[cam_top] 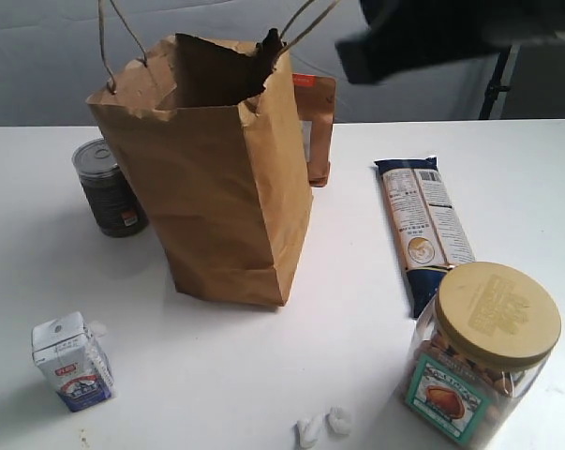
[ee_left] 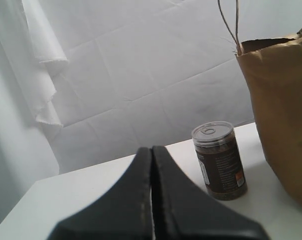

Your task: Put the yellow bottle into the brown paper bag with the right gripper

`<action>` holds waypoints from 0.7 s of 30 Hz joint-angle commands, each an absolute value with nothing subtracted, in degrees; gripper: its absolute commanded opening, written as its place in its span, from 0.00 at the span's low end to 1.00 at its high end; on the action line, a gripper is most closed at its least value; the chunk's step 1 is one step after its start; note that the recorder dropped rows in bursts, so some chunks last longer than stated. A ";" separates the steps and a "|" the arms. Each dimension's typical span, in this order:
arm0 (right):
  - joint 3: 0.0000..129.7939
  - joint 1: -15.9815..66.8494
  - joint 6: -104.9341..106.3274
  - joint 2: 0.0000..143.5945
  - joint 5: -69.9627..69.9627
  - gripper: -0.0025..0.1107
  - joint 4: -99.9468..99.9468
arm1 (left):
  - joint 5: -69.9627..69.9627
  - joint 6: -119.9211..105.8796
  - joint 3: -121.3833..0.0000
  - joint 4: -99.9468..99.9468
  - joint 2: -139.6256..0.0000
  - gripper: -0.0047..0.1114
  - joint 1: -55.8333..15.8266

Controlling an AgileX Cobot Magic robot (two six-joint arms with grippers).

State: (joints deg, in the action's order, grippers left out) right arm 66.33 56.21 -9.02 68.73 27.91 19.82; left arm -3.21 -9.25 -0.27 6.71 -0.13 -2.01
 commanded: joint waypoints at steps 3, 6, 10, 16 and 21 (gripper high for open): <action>44.97 45.84 -9.00 55.49 16.51 0.02 11.47 | -2.97 -8.96 0.00 6.47 0.00 0.04 -2.23; 34.35 41.08 -7.56 48.45 11.34 0.02 7.44 | -2.97 -8.96 0.00 6.47 0.00 0.04 -2.23; 23.33 34.94 -4.89 38.48 8.40 0.02 2.47 | -2.97 -8.96 0.00 6.47 0.00 0.04 -2.23; 11.95 27.13 -4.21 19.76 8.79 0.02 -0.66 | -2.97 -8.96 0.00 6.47 0.00 0.04 -2.23; 5.18 16.49 -3.44 0.00 15.04 0.02 -1.21 | -2.97 -8.96 0.00 6.47 0.00 0.04 -2.23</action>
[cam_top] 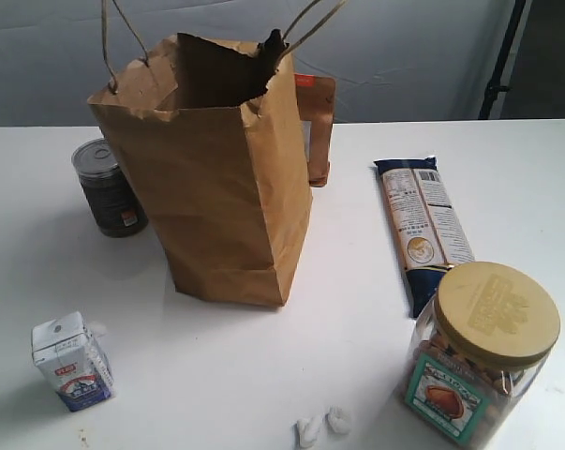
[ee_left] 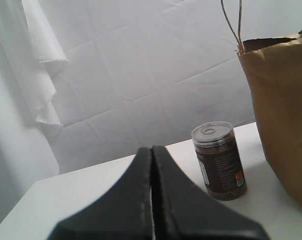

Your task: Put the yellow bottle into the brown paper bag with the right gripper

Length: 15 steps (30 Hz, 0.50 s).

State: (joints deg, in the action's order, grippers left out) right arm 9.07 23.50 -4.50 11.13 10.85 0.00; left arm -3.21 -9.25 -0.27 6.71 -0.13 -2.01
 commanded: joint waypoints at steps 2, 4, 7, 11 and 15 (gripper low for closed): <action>4.48 13.72 -0.57 0.00 14.50 0.02 -3.21 | -3.22 -8.96 0.00 6.47 0.00 0.04 -2.23; 4.11 12.65 2.73 0.03 13.82 0.02 -3.96 | -3.01 -8.96 0.00 6.47 0.00 0.04 -2.23; 2.69 12.54 4.78 0.00 13.19 0.02 -4.57 | -3.01 -8.96 0.00 6.47 0.00 0.04 -2.23; 0.00 12.54 4.51 0.00 10.93 0.02 -6.28 | -3.01 -8.96 0.00 6.47 0.00 0.04 -2.23; 0.00 12.54 4.34 0.00 10.07 0.02 -6.23 | -3.01 -8.96 0.00 6.47 0.00 0.04 -2.23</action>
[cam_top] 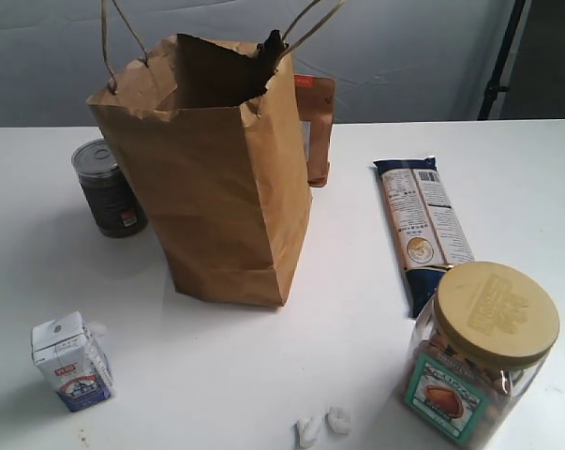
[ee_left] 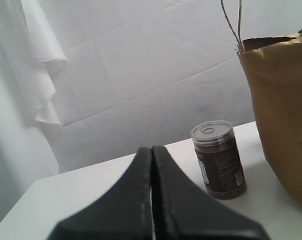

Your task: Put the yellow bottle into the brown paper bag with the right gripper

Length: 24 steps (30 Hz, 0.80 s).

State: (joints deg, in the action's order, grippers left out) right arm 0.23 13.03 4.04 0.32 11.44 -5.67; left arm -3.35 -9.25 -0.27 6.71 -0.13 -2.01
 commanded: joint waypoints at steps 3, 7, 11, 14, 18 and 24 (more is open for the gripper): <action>0.00 12.54 4.24 0.00 10.08 0.02 -5.68 | -3.01 -8.96 0.00 6.47 0.00 0.04 -2.23; 0.00 12.54 4.24 0.00 10.08 0.02 -5.68 | -3.01 -8.96 0.00 6.47 0.00 0.04 -2.23; 0.00 12.54 4.24 0.00 10.08 0.02 -5.68 | -3.01 -8.96 0.00 6.47 0.00 0.04 -2.23; 0.00 12.54 4.24 0.00 10.08 0.02 -5.68 | -3.01 -8.96 0.00 6.47 0.00 0.04 -2.23; 0.00 12.54 4.24 0.00 10.08 0.02 -5.68 | -3.01 -8.96 0.00 6.47 0.00 0.04 -2.23; 0.00 12.54 4.25 0.00 10.08 0.02 -5.55 | -3.01 -8.96 0.00 6.47 0.00 0.04 -2.23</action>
